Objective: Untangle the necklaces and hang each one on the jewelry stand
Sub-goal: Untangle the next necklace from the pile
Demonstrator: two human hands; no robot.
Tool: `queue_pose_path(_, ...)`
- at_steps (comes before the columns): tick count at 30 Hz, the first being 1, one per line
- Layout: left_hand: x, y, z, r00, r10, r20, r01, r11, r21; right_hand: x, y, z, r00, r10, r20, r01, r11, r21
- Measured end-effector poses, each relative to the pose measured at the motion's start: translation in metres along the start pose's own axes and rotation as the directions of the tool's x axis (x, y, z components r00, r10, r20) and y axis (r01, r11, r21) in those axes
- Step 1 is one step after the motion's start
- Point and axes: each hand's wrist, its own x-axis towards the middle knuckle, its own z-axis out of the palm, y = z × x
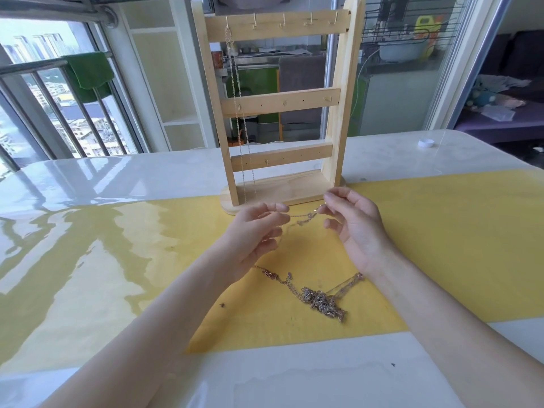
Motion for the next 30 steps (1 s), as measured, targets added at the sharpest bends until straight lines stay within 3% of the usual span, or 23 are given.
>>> queue_pose_path(5,-0.0006,-0.0036,0.0028,0.998,0.056,0.014,-0.058,0.948,0.312,0.0016,0.0011,0.0009,0.998,0.049,0.05,-0.056,0.99,0.131)
queue_pose_path(11,0.0002,-0.0065,0.0043,0.987,0.156,0.022,-0.151,0.892,0.426,-0.0026,0.0001,0.004,0.979,0.086,0.182,-0.115,0.982,0.151)
queue_pose_path(15,-0.0002,-0.0077,0.0052,0.985,0.172,0.029,-0.168,0.89,0.424,-0.0056,-0.0008,0.0063,0.955,0.089,0.284,-0.127,0.985,0.118)
queue_pose_path(20,0.0003,-0.0083,0.0044,0.988,0.153,-0.011,-0.139,0.923,0.359,-0.0041,0.0001,0.0052,0.946,0.079,0.315,-0.125,0.984,0.129)
queue_pose_path(25,0.001,-0.0087,0.0026,0.996,0.081,-0.037,-0.072,0.976,0.208,-0.0014,0.0053,0.0027,0.966,0.14,0.218,-0.16,0.984,0.075)
queue_pose_path(30,0.0005,-0.0085,0.0052,0.995,0.08,-0.051,-0.07,0.983,0.172,-0.0015,0.0082,0.003,0.974,0.14,0.178,-0.146,0.989,0.02)
